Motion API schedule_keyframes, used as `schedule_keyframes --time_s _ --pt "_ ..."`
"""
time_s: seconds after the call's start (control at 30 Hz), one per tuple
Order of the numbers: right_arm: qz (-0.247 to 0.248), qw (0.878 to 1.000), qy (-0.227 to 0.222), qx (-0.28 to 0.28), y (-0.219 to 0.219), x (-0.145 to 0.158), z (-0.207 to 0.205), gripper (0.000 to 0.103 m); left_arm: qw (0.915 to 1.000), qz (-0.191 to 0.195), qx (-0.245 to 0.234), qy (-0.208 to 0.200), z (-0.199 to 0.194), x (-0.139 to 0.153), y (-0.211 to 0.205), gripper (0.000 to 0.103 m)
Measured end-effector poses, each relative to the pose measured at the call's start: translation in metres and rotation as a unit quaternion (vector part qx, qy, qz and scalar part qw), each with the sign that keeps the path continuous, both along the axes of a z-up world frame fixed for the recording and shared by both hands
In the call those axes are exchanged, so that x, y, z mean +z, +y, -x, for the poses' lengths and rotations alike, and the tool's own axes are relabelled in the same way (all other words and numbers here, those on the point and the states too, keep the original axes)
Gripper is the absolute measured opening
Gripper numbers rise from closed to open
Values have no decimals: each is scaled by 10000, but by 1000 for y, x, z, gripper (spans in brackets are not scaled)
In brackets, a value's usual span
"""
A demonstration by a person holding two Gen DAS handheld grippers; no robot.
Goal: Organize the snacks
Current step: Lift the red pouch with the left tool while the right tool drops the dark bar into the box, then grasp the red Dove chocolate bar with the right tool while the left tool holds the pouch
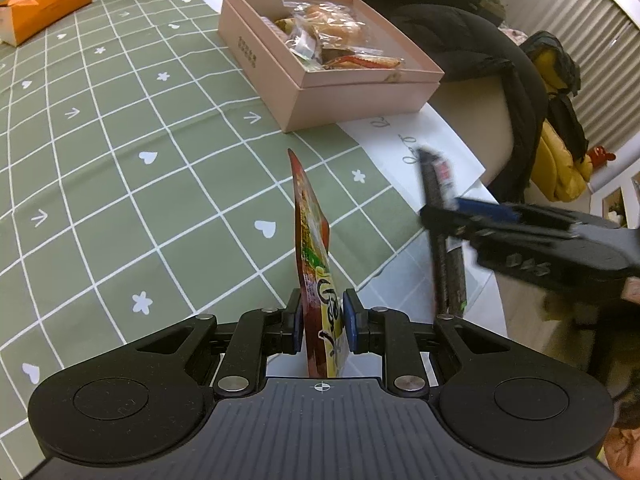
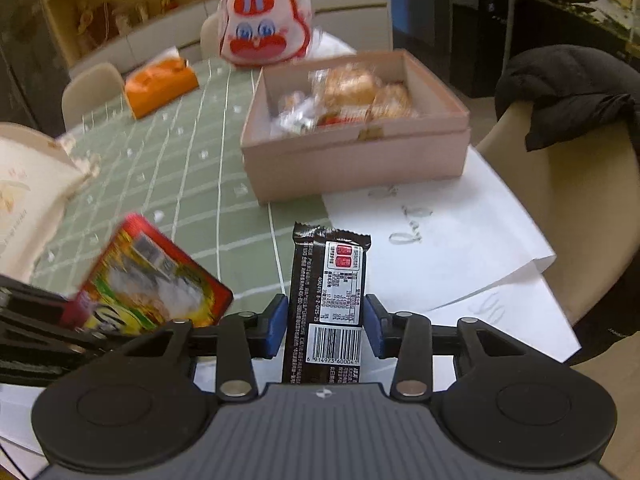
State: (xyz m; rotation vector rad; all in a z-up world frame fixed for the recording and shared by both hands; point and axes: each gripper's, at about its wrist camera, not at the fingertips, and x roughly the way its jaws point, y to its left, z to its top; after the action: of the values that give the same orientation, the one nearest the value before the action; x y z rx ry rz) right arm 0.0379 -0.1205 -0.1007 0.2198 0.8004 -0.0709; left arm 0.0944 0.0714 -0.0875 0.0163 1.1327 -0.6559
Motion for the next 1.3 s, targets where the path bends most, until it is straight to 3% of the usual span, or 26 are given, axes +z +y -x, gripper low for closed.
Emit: schedule_keyframes --time_s 0.3,0.5,0.57,0.6,0.63,0.77,0.9,1.0,1.13,1.3 --pt "128 9972 -699 -221 -7 43 17 40 9999 139 -45 -25 -2 7 0 24" --pt "162 9949 -934 -342 -13 58 16 38 9994 344 -30 -104 -7 19 0 22" --pt "205 9938 -1028 -368 -16 64 17 34 9985 512 -7 -216 -13 29 0 20" --pt "209 9934 -1068 -373 -18 67 17 19 9978 600 11 -289 -16 35 0 19" --pt "214 9931 -1077 -401 -18 70 16 17 9971 674 26 -363 -21 41 0 19" --pt "305 9903 -1284 -429 -22 83 17 17 9932 899 120 -732 -43 65 -5 19" --pt "448 9918 -1145 -337 -24 79 18 17 9933 890 65 -729 -53 68 -11 19" --pt "490 9953 -806 -217 -22 61 18 23 9943 808 112 -683 -55 62 -9 19" --pt "354 9986 -281 276 -4 28 12 53 9916 976 591 -608 -62 58 19 19" --pt "586 9962 -121 633 22 3 -4 54 9959 468 768 69 -55 31 45 21"
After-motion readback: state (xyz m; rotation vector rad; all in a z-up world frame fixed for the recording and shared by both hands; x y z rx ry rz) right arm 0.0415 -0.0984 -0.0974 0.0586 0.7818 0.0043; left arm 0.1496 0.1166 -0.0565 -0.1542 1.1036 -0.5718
